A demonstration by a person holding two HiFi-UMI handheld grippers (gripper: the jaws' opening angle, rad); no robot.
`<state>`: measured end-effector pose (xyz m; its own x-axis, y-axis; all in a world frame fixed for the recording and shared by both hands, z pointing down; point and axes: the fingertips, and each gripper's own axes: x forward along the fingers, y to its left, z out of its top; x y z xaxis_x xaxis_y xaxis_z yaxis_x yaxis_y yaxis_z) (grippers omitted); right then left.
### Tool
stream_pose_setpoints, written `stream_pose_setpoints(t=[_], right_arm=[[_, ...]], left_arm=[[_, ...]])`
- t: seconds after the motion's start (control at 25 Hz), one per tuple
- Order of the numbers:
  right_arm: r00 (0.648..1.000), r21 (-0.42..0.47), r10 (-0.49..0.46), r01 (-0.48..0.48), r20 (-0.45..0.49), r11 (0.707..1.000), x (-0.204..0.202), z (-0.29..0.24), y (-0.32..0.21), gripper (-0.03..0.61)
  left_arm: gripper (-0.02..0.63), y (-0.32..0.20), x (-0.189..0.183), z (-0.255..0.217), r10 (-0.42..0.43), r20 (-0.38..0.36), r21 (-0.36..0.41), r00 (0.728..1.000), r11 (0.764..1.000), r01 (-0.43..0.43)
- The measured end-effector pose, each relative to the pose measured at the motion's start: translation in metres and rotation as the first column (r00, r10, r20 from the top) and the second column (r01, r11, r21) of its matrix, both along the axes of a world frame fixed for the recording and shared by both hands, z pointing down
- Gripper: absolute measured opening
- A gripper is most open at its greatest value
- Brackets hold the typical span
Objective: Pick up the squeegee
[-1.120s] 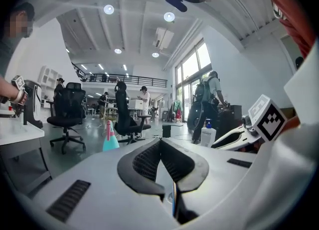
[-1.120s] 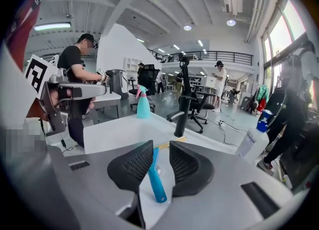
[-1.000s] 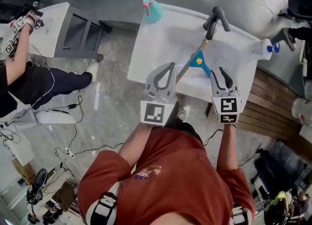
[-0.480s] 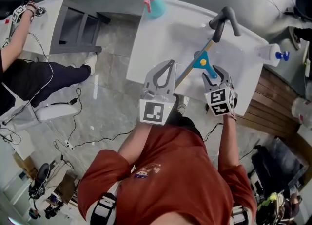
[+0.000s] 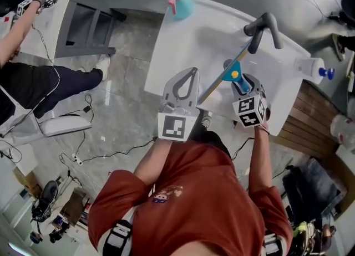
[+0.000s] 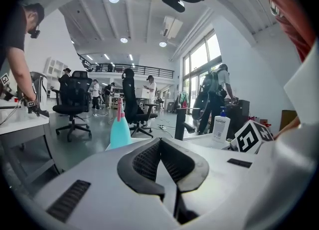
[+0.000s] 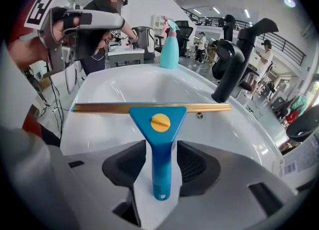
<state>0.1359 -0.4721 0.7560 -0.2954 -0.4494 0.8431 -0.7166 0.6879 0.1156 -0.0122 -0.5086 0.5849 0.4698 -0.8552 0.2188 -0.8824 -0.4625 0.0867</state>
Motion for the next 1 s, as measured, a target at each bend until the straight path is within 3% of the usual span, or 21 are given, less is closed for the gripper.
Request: stream_pose_setpoints(t=[0.52,1.0], right_arm=[[0.999,-0.010,-0.003,0.002,-0.053,1.000,-0.003,0.011,-0.002,0.143],[0.999,0.012,0.042,-0.042,-0.019,0.999,-0.010,-0.013,0.006,0.137]], left_arm=[[0.018,-0.004,-0.008,0.003,-0.004,-0.006,-0.004,1.000,1.000,0.004],[0.018,0.007,-0.016,-0.016,-0.002,-0.015,0.019,1.000,1.000,0.002]])
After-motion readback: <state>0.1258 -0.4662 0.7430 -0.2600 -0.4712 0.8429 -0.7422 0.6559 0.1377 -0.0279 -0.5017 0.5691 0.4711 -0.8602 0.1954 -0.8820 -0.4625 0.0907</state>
